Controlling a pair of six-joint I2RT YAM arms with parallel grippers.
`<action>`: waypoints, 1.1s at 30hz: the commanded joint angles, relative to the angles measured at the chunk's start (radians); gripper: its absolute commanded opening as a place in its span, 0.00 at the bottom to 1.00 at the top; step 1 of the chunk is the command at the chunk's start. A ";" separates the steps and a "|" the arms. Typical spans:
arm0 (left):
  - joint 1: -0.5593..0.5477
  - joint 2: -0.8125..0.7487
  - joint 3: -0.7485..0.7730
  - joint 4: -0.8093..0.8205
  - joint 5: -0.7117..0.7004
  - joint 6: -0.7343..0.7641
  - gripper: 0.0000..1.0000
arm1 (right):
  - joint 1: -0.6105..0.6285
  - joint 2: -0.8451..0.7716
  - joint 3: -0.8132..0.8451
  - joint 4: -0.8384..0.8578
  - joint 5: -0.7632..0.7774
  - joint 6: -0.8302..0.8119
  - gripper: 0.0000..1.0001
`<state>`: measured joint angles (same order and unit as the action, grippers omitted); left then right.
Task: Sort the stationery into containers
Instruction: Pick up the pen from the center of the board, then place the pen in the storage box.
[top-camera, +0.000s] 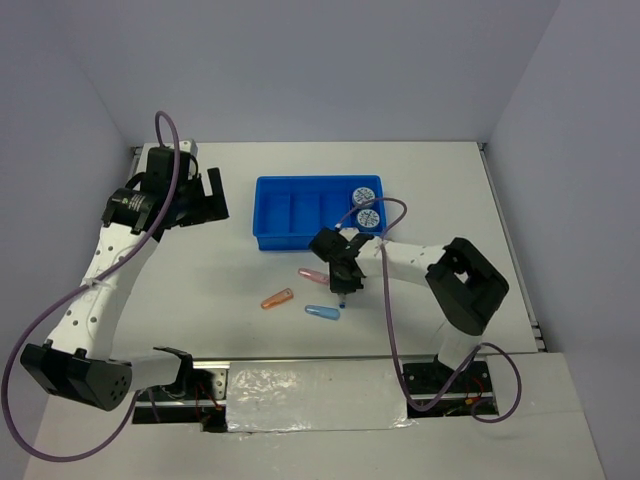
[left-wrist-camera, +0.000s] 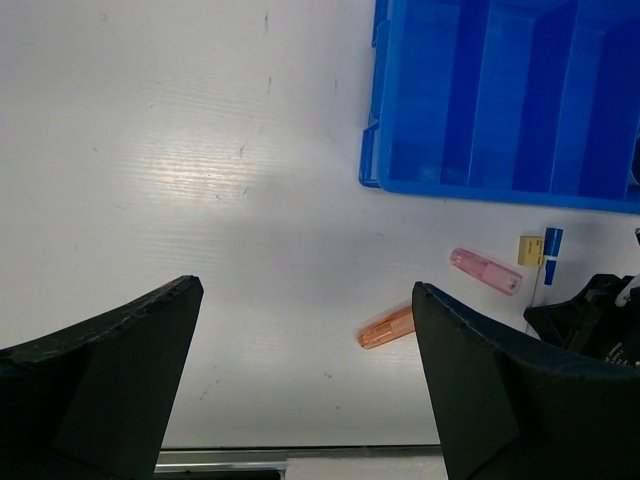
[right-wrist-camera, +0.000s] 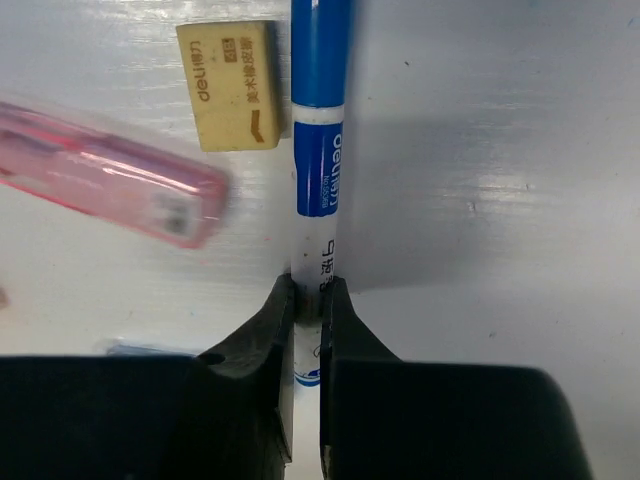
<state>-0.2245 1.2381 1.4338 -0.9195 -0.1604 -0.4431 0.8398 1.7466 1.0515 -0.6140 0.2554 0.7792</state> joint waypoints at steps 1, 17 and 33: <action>0.005 -0.022 -0.004 -0.004 -0.008 0.026 0.99 | 0.002 -0.036 -0.039 -0.027 0.047 0.051 0.03; 0.005 -0.026 -0.036 -0.019 0.022 0.011 0.99 | -0.191 -0.168 0.442 -0.260 -0.021 -0.224 0.04; 0.005 -0.060 -0.203 0.050 0.070 0.018 0.99 | -0.286 0.261 0.855 -0.299 -0.117 -0.327 0.54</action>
<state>-0.2245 1.2205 1.2400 -0.9115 -0.1101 -0.4435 0.5629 2.0193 1.8561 -0.9058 0.1497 0.4744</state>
